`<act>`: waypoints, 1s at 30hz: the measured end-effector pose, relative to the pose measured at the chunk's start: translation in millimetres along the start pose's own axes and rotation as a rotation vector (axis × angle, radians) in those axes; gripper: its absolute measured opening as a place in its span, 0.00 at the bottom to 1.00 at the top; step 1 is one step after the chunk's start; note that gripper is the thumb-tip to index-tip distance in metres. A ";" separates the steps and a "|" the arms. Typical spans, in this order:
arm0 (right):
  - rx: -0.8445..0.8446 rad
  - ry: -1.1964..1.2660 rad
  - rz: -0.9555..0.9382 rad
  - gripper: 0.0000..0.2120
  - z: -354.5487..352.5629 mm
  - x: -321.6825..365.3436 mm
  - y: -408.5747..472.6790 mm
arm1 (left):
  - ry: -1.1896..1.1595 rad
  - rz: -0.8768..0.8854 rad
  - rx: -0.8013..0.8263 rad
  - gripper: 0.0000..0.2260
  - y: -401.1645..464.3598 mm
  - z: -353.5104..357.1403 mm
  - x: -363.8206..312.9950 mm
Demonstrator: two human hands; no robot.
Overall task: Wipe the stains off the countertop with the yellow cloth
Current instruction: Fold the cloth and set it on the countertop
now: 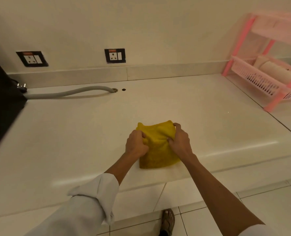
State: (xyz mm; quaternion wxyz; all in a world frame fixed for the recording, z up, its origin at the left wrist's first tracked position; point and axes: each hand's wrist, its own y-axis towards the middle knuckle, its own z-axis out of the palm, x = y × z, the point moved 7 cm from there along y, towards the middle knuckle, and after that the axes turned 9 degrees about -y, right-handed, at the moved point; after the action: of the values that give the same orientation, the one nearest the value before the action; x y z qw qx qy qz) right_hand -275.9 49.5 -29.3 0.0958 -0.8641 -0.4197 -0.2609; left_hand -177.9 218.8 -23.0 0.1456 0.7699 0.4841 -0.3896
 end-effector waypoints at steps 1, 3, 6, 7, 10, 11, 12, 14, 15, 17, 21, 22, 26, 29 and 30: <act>-0.023 0.018 -0.018 0.29 -6.3 -0.2 10.7 | 0.011 0.029 0.002 0.21 8.7 0.5 -5.5; -0.066 0.030 -0.057 0.29 -19.5 1.3 35.6 | 0.010 0.084 -0.007 0.21 28.9 -1.2 -17.5; -0.114 0.053 -0.123 0.29 -38.9 4.8 77.2 | -0.027 0.156 -0.041 0.20 63.4 -7.8 -37.2; -0.126 0.067 -0.138 0.29 -44.7 5.0 91.9 | -0.039 0.177 -0.051 0.20 75.7 -9.9 -44.3; -0.146 0.145 -0.160 0.30 -58.6 1.7 137.5 | -0.089 0.225 -0.078 0.20 114.8 -14.1 -66.8; -0.145 0.178 -0.158 0.30 -62.5 -0.9 152.6 | -0.113 0.227 -0.080 0.21 127.9 -14.7 -74.4; -0.141 0.212 -0.150 0.30 -65.8 -4.3 167.5 | -0.134 0.225 -0.078 0.21 140.6 -14.7 -81.4; -0.119 0.289 -0.119 0.30 -71.9 -12.6 197.2 | -0.160 0.221 -0.069 0.23 166.0 -13.9 -94.2; -0.101 0.331 -0.099 0.30 -74.4 -17.7 212.1 | -0.169 0.223 -0.065 0.23 178.1 -13.4 -100.4; -0.065 0.407 -0.079 0.29 -79.6 -27.1 241.3 | -0.178 0.235 -0.073 0.23 202.0 -13.1 -113.2; -0.038 0.470 -0.120 0.27 -91.4 -39.4 293.2 | -0.182 0.253 -0.115 0.22 247.6 -11.9 -139.7; -0.039 0.477 -0.132 0.26 -93.4 -41.8 304.9 | -0.180 0.260 -0.122 0.22 258.1 -10.3 -146.0; -0.048 0.391 -0.111 0.19 -95.1 -53.4 352.6 | -0.151 0.255 -0.148 0.20 300.8 -1.0 -168.0; -0.065 0.307 -0.103 0.17 -94.6 -59.7 383.5 | -0.127 0.231 -0.174 0.19 333.6 7.3 -177.4; -0.067 0.283 -0.104 0.17 -94.2 -60.8 392.6 | -0.122 0.221 -0.180 0.19 343.8 10.6 -179.3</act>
State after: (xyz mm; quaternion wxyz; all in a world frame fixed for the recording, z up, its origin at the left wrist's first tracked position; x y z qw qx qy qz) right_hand -37.6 -274.9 39.1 0.1111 -0.7985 -0.4373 -0.3985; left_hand 71.7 -69.0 50.3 0.2851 0.7774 0.4194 -0.3721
